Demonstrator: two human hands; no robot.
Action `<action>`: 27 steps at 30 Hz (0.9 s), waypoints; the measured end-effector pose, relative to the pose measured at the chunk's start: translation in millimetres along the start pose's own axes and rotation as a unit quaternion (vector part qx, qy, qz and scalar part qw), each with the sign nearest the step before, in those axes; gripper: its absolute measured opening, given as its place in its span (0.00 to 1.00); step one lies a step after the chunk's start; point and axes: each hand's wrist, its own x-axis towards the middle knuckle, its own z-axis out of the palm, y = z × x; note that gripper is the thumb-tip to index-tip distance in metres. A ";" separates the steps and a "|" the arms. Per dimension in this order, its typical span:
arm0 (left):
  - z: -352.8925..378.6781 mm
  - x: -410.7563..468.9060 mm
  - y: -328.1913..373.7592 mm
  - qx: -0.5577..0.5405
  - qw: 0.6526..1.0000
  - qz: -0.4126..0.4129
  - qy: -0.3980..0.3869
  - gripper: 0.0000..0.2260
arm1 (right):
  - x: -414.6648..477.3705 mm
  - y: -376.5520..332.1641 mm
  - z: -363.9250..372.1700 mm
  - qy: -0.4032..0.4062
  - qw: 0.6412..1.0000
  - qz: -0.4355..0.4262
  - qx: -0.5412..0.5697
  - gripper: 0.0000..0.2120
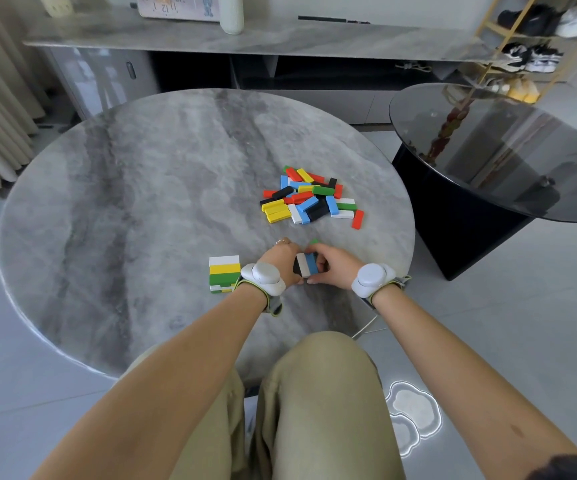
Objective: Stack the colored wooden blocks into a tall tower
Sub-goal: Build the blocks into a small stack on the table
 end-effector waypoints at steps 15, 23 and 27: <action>-6.7 -3.4 3.9 -0.006 1.000 -0.001 0.017 0.20 | -2.0 -5.1 -5.3 0.019 1.000 -0.006 0.008 0.26; -78.1 -41.8 -14.9 -0.019 0.996 -0.010 0.082 0.22 | -0.5 -64.6 -33.0 0.076 0.994 -0.071 0.019 0.25; -99.1 -76.8 -48.9 -0.014 0.992 -0.061 0.110 0.24 | 6.5 -113.6 -27.1 0.053 0.992 -0.110 0.002 0.25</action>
